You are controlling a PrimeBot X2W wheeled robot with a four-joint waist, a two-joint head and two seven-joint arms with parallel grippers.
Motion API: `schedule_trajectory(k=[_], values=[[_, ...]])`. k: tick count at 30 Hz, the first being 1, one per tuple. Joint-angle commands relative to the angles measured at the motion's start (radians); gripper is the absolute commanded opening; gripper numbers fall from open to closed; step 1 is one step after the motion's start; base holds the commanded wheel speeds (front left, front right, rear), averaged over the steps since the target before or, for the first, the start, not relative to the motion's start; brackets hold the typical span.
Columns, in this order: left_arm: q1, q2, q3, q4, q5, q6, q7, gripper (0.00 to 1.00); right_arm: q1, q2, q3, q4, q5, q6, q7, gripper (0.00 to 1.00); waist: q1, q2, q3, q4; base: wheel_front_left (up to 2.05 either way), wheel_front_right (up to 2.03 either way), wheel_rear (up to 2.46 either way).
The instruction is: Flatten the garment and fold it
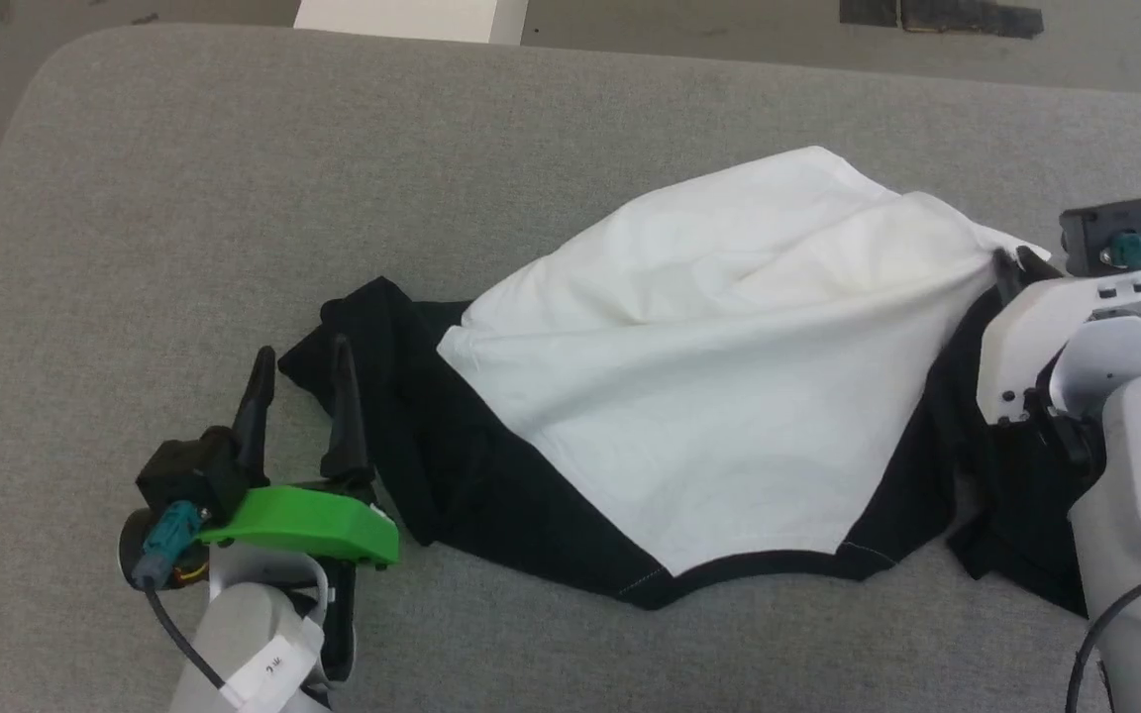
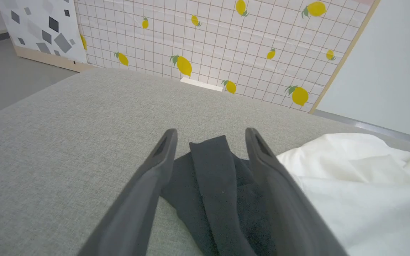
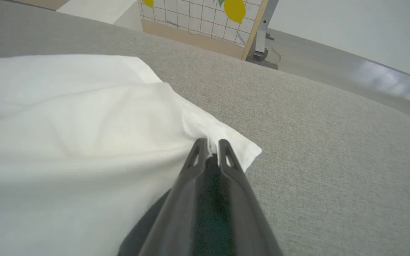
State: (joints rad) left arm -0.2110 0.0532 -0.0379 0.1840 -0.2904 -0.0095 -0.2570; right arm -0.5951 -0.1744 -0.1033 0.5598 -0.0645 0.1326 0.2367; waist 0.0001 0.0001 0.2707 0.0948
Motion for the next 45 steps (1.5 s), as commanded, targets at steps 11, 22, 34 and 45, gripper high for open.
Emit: schedule_trajectory(k=[11,22,34,45], values=[[0.166,0.046,-0.084,-0.047,-0.015,-0.050,0.251,1.00,0.283,0.077,-0.020,-0.296,0.130,-0.002,-0.156,1.00,-0.0001,-0.0001,-0.102,-0.039,0.00,0.00,0.00],[0.206,0.035,-0.102,-0.083,-0.059,0.015,0.460,1.00,0.551,0.123,-0.029,-0.602,0.217,-0.002,-0.141,1.00,-0.0001,-0.0001,-0.113,-0.064,0.00,0.00,0.00],[0.153,0.034,-0.070,0.031,-0.069,0.128,0.585,0.70,0.609,0.124,0.058,-0.614,0.287,-0.002,-0.115,1.00,-0.0001,-0.0001,-0.088,-0.133,0.00,0.00,0.00],[0.156,0.068,0.034,-0.020,-0.061,0.191,0.398,0.00,0.691,0.124,0.086,-0.591,0.299,-0.002,0.044,1.00,-0.0001,-0.0001,-0.096,-0.123,0.00,0.00,0.00]])
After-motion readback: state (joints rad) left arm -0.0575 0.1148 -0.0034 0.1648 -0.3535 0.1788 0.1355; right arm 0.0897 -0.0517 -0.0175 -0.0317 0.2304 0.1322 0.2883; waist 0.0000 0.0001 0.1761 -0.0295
